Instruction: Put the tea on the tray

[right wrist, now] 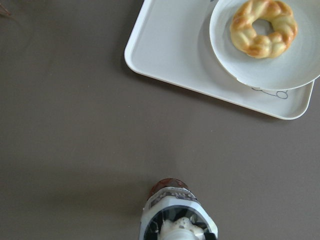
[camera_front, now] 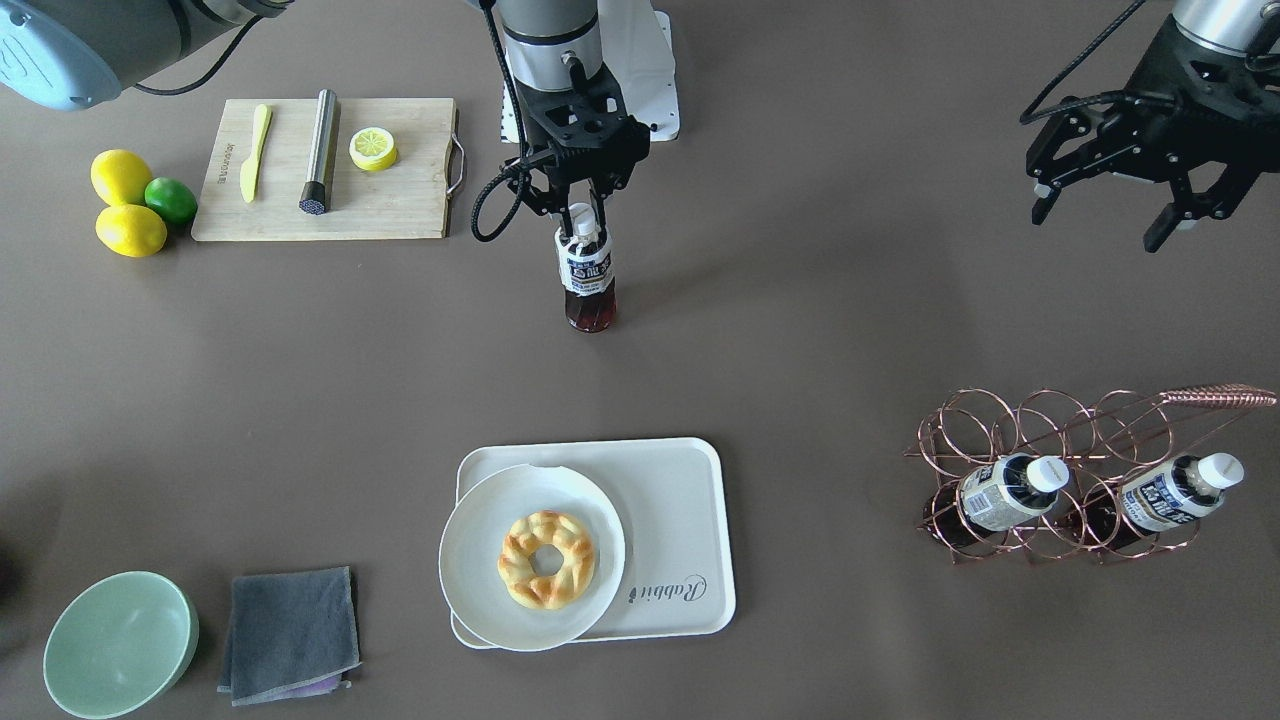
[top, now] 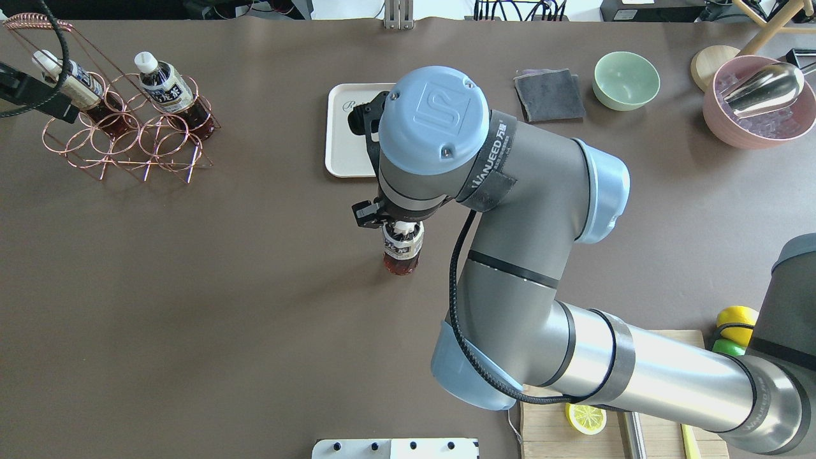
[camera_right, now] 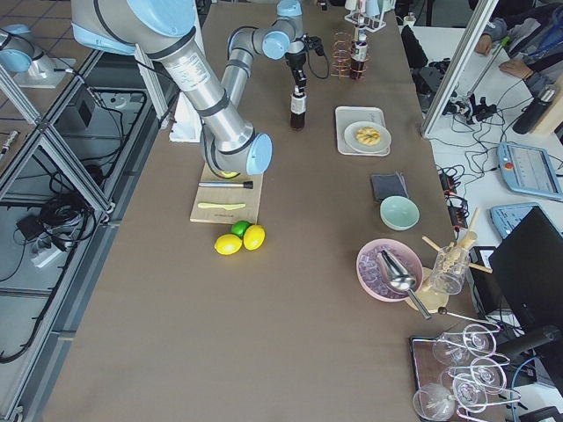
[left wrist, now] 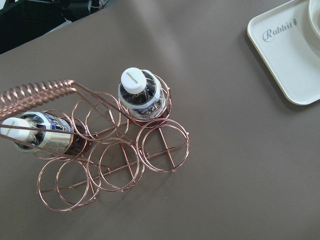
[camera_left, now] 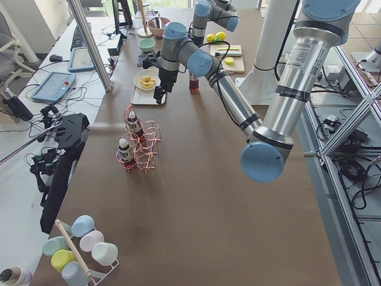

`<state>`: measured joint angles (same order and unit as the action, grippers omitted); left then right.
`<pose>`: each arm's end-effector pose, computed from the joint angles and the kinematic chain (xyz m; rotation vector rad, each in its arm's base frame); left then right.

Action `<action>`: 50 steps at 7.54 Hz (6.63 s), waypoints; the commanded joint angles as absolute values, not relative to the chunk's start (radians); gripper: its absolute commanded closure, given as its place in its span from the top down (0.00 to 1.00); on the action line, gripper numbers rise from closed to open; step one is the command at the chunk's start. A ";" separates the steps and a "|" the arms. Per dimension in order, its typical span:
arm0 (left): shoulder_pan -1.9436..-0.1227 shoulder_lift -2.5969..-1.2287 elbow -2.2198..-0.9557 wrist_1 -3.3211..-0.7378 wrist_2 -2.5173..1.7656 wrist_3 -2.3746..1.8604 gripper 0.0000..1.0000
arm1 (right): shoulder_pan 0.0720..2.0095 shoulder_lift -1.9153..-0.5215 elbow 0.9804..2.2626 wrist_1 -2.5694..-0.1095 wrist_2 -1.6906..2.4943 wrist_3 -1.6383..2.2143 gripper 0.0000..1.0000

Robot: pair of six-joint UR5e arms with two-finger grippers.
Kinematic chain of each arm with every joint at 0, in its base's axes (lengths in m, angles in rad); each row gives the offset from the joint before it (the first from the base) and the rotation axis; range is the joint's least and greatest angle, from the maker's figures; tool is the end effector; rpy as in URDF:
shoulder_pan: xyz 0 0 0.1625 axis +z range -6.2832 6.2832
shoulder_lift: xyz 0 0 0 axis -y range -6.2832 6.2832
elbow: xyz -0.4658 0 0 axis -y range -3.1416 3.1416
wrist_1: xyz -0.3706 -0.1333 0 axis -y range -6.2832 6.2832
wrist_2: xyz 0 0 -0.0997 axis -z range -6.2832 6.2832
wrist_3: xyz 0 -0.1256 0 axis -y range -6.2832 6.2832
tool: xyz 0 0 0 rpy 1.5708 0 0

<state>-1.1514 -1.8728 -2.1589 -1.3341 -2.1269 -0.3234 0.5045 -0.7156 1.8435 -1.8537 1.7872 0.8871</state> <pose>0.1488 -0.4984 0.3433 0.3991 0.7317 0.2720 -0.5336 -0.4161 0.1401 0.3034 -0.8134 -0.2592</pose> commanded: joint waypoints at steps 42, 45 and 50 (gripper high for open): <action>-1.572 -1.424 -1.973 -1.424 -2.292 -0.070 0.98 | 1.767 -1.563 1.739 -1.927 2.324 -0.472 1.00; -1.617 -1.397 -1.999 -1.460 -2.296 -0.064 0.98 | 1.767 -1.601 1.769 -1.911 2.324 -0.483 0.99; -1.635 -1.384 -1.909 -1.535 -2.296 -0.051 0.98 | 1.652 -1.568 1.776 -1.905 2.321 -0.414 0.99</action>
